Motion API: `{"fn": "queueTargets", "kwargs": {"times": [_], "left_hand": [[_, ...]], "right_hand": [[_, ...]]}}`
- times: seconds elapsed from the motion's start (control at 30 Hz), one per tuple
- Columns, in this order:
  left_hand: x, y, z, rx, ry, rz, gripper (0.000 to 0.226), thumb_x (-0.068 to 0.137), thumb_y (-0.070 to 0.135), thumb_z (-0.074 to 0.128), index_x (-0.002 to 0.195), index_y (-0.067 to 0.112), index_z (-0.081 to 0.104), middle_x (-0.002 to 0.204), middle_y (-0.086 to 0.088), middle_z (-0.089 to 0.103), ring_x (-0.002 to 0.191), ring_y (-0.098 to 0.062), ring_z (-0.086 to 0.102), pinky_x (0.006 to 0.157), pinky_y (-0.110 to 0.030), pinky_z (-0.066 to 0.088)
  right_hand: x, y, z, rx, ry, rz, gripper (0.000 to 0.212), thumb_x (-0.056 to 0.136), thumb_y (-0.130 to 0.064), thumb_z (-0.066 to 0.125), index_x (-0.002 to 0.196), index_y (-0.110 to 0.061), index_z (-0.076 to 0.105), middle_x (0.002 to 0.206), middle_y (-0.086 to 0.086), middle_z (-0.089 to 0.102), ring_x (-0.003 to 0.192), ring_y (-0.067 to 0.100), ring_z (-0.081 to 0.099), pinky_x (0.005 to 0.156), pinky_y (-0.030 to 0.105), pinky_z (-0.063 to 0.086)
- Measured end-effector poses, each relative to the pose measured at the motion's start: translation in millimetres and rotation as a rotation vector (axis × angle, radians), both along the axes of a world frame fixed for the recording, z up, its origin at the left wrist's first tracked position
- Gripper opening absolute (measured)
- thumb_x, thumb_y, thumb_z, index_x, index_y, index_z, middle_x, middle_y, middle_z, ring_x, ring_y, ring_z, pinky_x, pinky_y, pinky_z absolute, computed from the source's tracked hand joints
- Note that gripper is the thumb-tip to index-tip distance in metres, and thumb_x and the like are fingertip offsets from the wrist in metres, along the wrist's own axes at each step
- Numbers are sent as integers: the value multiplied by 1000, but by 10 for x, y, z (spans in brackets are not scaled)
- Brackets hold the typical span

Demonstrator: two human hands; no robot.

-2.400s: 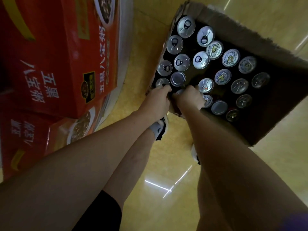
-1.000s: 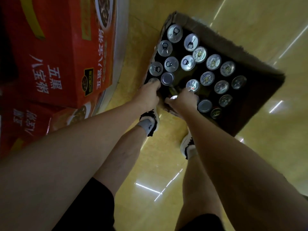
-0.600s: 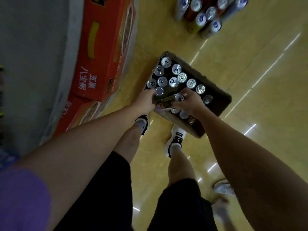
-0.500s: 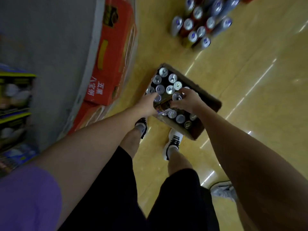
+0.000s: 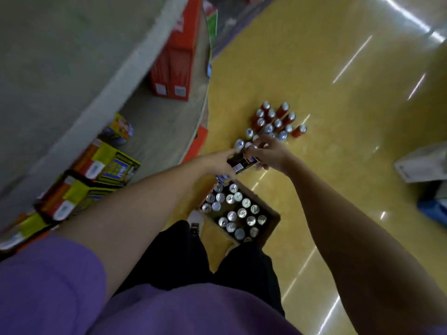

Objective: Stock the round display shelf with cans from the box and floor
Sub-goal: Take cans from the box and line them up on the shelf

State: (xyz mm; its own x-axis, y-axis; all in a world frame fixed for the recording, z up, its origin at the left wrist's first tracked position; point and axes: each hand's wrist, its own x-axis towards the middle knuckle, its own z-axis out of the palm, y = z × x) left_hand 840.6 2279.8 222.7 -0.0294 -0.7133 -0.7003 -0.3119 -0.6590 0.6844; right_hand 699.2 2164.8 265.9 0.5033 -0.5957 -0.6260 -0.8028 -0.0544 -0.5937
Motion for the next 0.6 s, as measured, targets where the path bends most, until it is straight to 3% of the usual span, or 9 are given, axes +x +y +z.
{"fn": "queueTargets", "kwargs": {"times": [0.07, 0.17, 0.27, 0.33, 0.47, 0.6], "left_hand": [[13, 12, 370, -68, -20, 15, 67, 81, 9, 78, 138, 13, 43, 124, -4, 58, 102, -20, 58, 76, -24, 51], [58, 10, 896, -154, -58, 36, 72, 76, 20, 84, 136, 15, 44, 132, -4, 56, 116, -21, 57, 95, -36, 48], [84, 10, 1283, -217, -65, 122, 85, 65, 22, 90, 133, 18, 39, 134, -11, 48, 118, -30, 53, 96, -48, 50], [63, 37, 1568, -258, -15, 152, 80, 69, 15, 87, 131, 17, 37, 129, -14, 50, 114, -35, 56, 94, -55, 51], [-46, 120, 2065, -316, 90, 303, 61, 76, 1, 78, 128, 17, 49, 121, -13, 59, 106, -32, 62, 89, -53, 54], [-232, 285, 2497, -420, 231, 476, 49, 75, 1, 76, 119, 17, 61, 110, -5, 68, 107, -28, 63, 89, -47, 52]], "right_hand": [[72, -3, 372, -73, -13, 21, 32, 72, -34, 74, 93, -12, 62, 76, 11, 66, 54, 24, 62, 46, 31, 46], [177, -27, 954, -170, -39, 51, 30, 73, -42, 73, 87, -17, 64, 71, 6, 61, 51, 19, 54, 47, 26, 45], [277, -27, 1421, -241, -44, 98, 35, 75, -50, 70, 81, -17, 64, 59, 4, 59, 39, 16, 52, 43, 22, 40], [320, -11, 1722, -292, -29, 134, 42, 79, -50, 67, 83, -9, 65, 54, 4, 57, 34, 14, 49, 40, 19, 37], [245, 37, 2325, -343, -85, 186, 62, 83, -64, 59, 74, -3, 65, 47, 9, 60, 33, 20, 43, 40, 23, 36], [29, 162, 2885, -228, -345, 128, 53, 87, -56, 64, 66, -8, 57, 51, 8, 50, 41, 20, 39, 44, 26, 31]]}}
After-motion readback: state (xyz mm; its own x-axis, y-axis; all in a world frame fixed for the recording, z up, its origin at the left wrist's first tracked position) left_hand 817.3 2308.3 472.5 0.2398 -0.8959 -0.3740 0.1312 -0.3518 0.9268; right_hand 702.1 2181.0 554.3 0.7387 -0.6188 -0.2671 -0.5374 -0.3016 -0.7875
